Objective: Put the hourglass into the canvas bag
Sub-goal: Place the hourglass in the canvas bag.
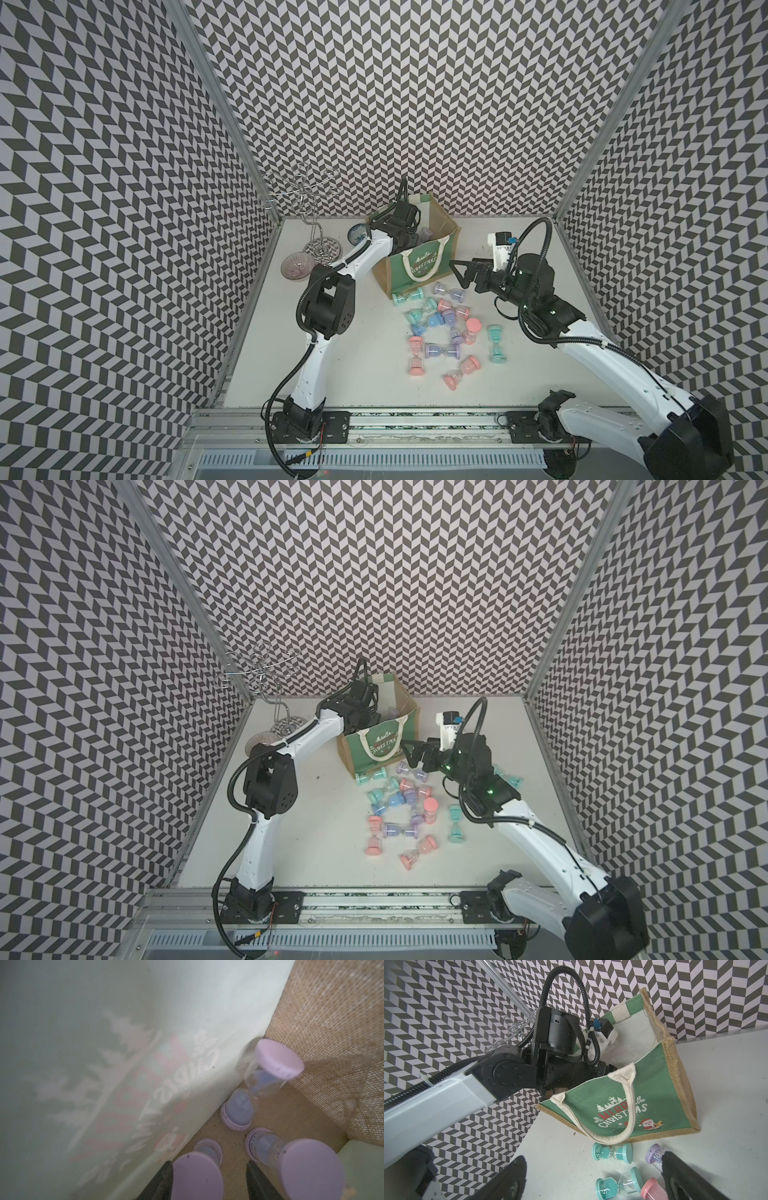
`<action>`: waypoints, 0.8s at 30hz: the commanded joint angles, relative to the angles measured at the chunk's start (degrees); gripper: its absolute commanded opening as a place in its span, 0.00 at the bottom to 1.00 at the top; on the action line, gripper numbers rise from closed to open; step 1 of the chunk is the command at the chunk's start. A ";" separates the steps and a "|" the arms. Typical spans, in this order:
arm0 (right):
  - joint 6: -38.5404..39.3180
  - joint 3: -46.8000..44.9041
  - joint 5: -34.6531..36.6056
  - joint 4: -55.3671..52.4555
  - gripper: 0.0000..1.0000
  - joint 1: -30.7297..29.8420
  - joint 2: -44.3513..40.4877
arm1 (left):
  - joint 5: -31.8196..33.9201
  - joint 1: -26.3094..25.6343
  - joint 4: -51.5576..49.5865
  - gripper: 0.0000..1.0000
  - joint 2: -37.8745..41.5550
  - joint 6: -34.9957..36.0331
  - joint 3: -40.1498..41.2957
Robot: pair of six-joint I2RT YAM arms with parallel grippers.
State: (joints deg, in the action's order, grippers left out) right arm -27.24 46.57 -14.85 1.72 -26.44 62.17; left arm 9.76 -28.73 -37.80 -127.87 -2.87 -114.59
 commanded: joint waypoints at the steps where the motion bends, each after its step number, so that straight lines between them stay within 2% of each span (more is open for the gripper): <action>1: 0.21 -0.01 -0.44 1.81 0.99 0.33 -1.55 | 0.06 0.12 0.23 0.59 2.48 -0.34 -2.37; 12: 0.01 -0.69 -2.24 0.78 0.99 0.39 -2.14 | -0.90 -0.82 2.08 0.61 12.45 -3.72 0.72; 18: 2.31 0.26 -4.87 -2.95 0.99 0.26 -1.10 | -0.42 -1.80 6.27 0.61 22.05 -7.15 7.70; 24: 3.57 -0.93 -6.15 -4.95 0.99 0.26 -1.53 | -0.56 -4.40 11.87 0.63 34.02 -11.14 18.60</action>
State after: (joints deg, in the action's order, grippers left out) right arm -25.21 46.52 -19.33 -2.76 -26.33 61.52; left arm 9.32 -31.64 -29.89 -97.73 -10.96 -99.79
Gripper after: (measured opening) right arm 0.993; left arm 0.625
